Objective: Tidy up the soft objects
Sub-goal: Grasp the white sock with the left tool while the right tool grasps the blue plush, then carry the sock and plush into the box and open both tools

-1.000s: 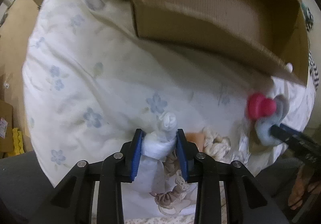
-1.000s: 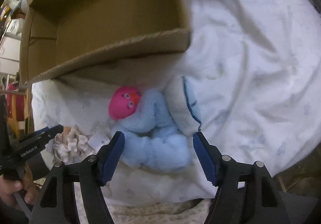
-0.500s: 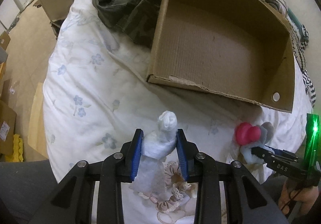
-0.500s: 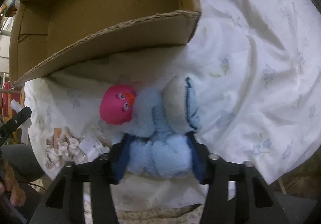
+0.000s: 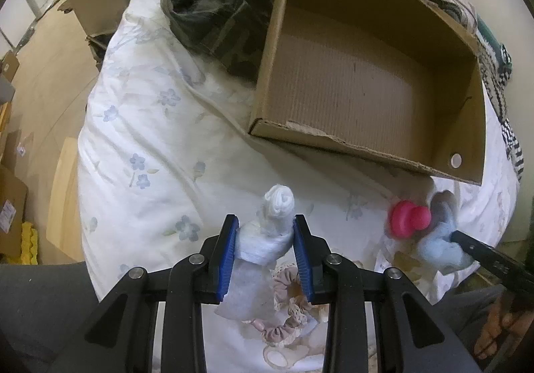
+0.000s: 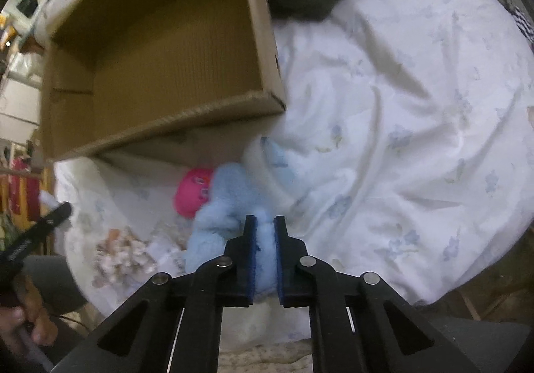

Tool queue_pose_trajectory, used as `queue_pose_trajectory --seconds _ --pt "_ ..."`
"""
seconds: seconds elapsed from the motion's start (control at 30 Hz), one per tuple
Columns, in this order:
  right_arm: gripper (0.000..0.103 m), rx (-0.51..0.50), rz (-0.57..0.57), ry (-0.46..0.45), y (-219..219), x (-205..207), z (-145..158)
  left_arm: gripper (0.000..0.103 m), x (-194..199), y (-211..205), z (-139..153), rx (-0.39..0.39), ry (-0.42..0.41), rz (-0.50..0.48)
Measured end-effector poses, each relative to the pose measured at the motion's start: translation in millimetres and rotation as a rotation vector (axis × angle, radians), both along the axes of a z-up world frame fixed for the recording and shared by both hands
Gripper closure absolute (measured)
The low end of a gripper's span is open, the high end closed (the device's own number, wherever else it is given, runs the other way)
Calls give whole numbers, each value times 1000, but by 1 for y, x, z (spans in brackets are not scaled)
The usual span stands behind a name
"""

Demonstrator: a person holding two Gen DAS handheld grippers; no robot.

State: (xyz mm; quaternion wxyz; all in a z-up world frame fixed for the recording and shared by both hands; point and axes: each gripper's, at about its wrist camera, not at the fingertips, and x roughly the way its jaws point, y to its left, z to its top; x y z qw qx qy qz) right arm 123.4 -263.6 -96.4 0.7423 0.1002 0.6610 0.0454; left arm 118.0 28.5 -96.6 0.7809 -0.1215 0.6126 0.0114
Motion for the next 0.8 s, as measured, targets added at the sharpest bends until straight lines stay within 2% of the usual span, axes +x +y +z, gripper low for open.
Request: queue_pose_trajectory --seconds 0.17,0.37,0.63,0.8 --pt "93 45 18 -65 5 -10 25 73 -6 3 14 -25 -33 11" --pt "93 156 57 -141 19 -23 67 73 -5 -7 53 -49 -109 -47" --pt "93 202 118 -256 50 -5 112 73 33 -14 96 -35 -183 -63" --pt "93 197 141 -300 60 23 119 73 64 -22 106 3 -214 -83"
